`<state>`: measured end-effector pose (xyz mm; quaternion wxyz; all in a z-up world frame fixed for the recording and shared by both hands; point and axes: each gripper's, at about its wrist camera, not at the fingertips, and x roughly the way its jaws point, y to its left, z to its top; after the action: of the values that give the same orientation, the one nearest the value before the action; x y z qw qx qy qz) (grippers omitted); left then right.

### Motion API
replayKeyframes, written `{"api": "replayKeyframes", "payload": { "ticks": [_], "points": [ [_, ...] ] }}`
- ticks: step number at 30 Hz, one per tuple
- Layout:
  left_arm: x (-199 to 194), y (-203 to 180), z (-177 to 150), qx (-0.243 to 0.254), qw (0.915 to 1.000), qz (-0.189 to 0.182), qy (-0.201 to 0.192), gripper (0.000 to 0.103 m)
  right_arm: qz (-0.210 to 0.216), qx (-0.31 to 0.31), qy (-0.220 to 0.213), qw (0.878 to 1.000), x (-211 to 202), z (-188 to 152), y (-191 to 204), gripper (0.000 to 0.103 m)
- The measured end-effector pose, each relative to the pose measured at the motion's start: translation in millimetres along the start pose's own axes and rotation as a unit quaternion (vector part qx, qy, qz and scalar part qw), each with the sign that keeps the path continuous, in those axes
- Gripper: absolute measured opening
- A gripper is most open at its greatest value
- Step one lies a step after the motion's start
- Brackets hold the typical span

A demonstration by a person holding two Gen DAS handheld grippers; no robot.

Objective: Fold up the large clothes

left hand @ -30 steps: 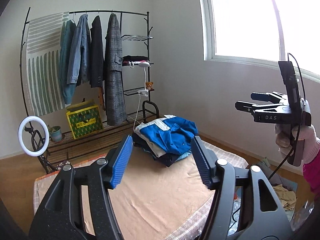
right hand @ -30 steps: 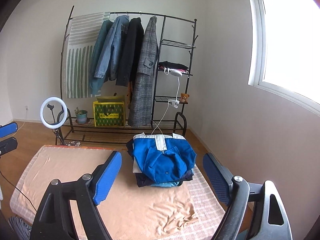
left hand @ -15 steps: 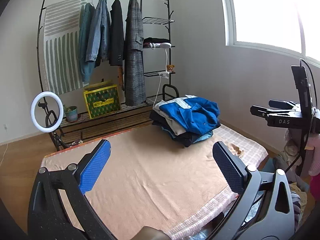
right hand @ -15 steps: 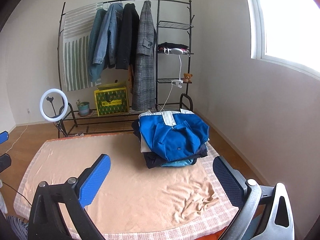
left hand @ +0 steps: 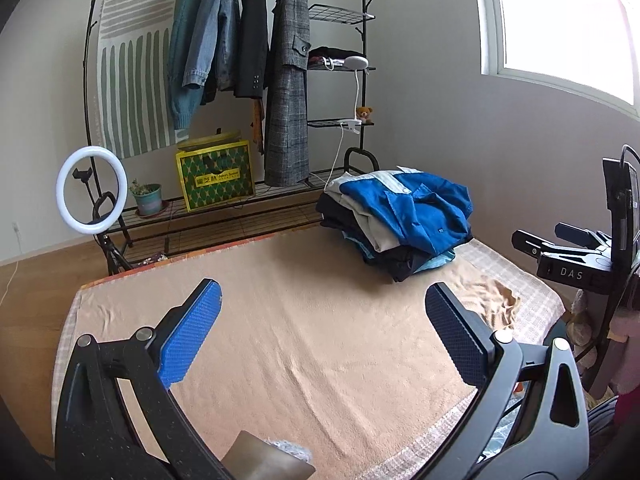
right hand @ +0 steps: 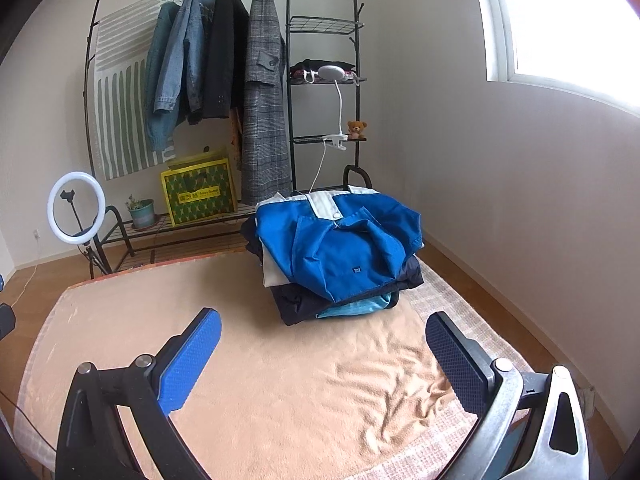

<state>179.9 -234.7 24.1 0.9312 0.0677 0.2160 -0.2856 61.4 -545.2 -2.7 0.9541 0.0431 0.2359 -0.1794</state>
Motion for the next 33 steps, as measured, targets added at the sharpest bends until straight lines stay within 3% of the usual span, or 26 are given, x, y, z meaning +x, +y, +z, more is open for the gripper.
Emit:
{"api": "replayKeyframes", "payload": {
  "ticks": [9, 33],
  "points": [
    [26, -3, -15, 0.005, 0.9996, 0.013, 0.025, 0.103, -0.004, -0.024, 0.019, 1.000, 33, -23, 14, 0.103],
    [23, -14, -21, 0.017, 0.9993, 0.031, 0.017, 0.103, -0.013, -0.003, 0.036, 0.999, 43, -29, 2, 0.103]
  ]
}}
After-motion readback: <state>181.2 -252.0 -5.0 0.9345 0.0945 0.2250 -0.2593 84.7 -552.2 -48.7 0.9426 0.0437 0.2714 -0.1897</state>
